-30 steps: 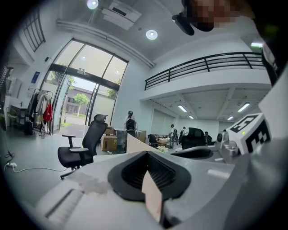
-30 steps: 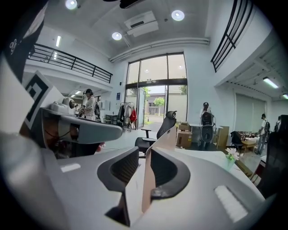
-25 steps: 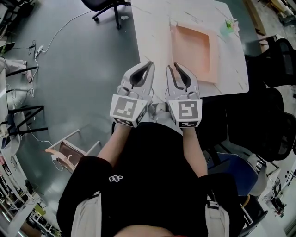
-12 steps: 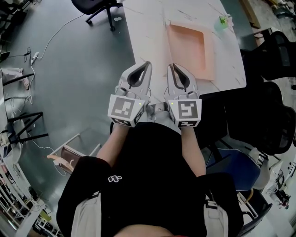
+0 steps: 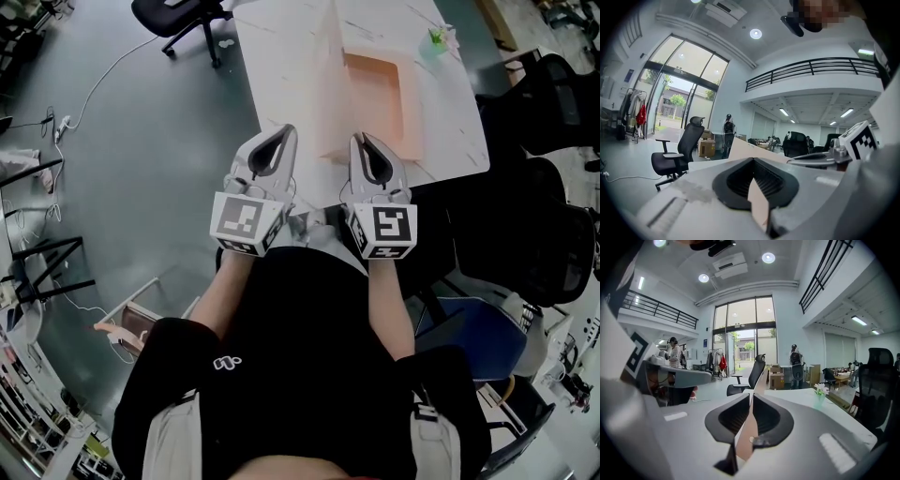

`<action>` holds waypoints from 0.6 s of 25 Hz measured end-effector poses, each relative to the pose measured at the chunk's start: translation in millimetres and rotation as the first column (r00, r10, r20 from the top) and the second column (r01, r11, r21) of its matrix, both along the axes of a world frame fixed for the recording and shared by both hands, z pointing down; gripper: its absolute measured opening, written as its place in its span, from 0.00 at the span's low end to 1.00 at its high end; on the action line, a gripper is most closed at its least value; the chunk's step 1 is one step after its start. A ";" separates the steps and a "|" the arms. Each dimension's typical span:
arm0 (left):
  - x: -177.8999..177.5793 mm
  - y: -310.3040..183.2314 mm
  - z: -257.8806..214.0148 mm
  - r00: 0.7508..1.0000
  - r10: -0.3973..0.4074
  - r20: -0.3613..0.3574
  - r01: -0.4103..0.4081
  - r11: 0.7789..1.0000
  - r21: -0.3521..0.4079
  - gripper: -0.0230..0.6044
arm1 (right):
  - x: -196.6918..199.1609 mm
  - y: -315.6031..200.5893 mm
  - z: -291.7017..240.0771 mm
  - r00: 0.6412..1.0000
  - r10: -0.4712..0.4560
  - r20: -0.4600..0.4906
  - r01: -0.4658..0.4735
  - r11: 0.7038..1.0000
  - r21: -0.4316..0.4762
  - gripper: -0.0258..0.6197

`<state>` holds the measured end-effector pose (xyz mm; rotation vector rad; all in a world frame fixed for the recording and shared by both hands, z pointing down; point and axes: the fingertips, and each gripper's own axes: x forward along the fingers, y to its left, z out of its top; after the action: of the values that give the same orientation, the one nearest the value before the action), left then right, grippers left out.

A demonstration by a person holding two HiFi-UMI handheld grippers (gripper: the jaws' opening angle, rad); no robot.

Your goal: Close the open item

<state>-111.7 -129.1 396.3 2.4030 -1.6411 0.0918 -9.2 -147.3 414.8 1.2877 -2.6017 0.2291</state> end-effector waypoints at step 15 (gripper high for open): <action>49.6 -18.0 10.6 0.994 0.105 -0.004 -0.105 0.994 -0.021 0.02 | 56.5 -8.6 17.8 0.994 0.109 0.020 -0.108 0.993 -0.043 0.09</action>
<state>-62.0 -147.1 406.9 2.4716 -1.5045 0.1228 47.3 -155.9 432.5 1.4211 -2.5337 0.3169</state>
